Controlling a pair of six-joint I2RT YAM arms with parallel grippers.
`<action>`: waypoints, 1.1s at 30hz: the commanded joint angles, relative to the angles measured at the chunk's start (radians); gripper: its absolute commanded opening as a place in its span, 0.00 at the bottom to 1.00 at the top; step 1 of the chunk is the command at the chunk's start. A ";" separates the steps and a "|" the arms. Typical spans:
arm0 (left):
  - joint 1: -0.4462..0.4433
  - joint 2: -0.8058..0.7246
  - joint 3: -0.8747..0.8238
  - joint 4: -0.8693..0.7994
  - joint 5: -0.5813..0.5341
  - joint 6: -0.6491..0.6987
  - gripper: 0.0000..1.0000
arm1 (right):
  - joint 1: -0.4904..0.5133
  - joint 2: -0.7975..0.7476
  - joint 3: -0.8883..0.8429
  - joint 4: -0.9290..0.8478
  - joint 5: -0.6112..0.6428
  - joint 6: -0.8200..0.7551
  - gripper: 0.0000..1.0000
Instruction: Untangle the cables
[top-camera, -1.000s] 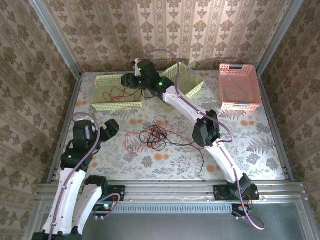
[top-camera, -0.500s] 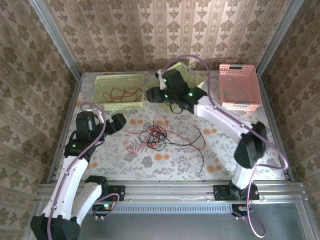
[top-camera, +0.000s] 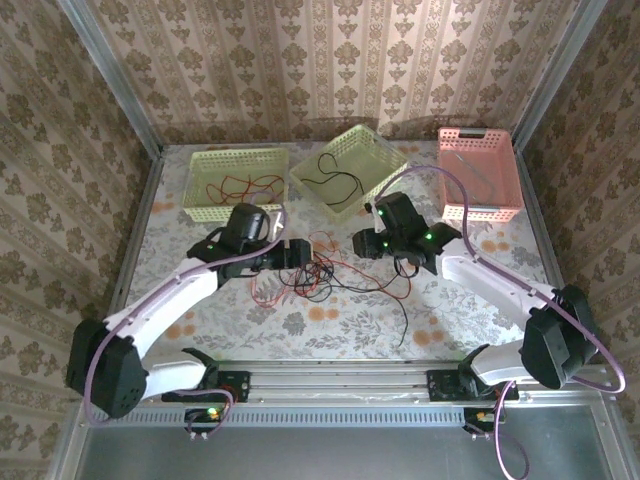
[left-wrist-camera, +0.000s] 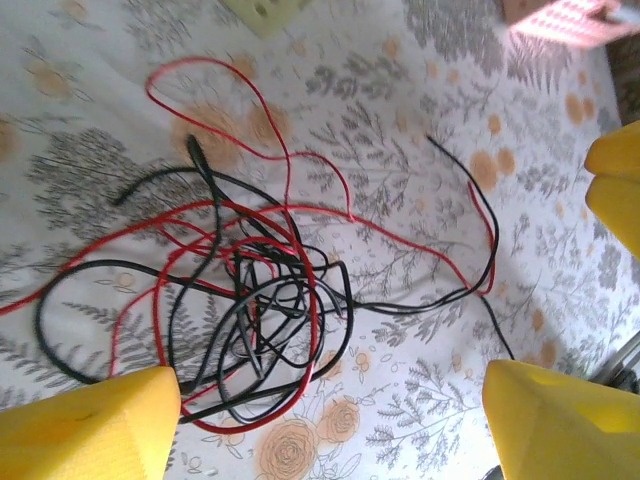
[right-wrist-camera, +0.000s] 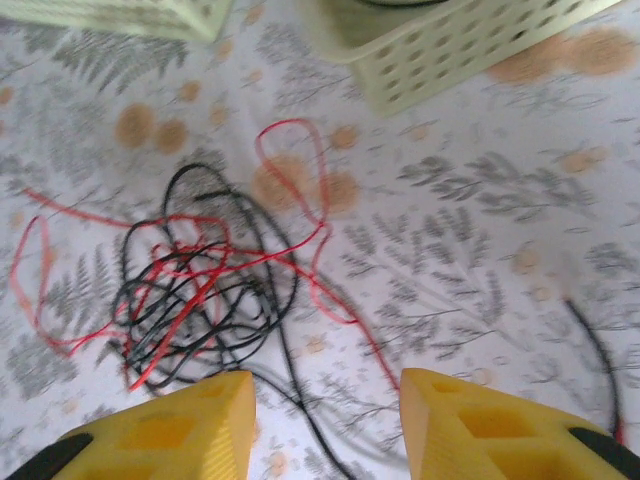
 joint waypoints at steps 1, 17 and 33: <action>-0.041 0.037 0.021 -0.017 -0.021 0.033 0.80 | 0.011 0.027 -0.049 0.053 -0.124 0.062 0.43; -0.144 0.232 0.061 -0.046 -0.094 0.100 0.50 | 0.045 0.260 -0.135 0.413 -0.289 0.355 0.47; -0.161 0.239 0.043 -0.067 -0.143 0.145 0.13 | 0.048 0.344 -0.098 0.484 -0.313 0.441 0.07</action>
